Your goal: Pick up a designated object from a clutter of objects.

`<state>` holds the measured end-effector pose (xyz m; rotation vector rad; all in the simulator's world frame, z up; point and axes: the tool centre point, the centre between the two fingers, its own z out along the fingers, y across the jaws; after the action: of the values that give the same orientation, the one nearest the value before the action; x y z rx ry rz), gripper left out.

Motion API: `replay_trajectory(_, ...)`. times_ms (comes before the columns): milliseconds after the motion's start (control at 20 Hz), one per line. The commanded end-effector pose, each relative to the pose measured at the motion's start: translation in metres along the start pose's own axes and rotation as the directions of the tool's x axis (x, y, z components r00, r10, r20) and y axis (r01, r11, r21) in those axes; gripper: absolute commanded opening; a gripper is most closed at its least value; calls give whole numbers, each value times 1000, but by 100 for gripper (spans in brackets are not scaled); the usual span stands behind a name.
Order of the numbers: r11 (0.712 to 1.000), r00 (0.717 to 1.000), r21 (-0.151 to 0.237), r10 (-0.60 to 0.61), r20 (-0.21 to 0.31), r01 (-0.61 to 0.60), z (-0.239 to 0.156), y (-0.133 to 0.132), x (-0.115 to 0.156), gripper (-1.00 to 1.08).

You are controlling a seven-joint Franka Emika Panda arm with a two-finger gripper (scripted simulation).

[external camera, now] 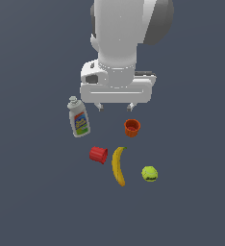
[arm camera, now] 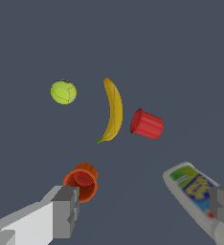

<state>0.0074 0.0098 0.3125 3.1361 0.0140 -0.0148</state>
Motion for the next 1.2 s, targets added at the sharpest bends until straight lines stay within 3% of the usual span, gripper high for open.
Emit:
replay_trajectory(0, 1000, 1000, 0, 0, 0, 0, 0, 0, 0, 100)
replay_trajectory(800, 1000, 1000, 15, 18, 11, -18, 5, -2, -2, 100)
replay_trajectory(1150, 998, 999, 19, 53, 9, -53, 27, 5, 7, 100)
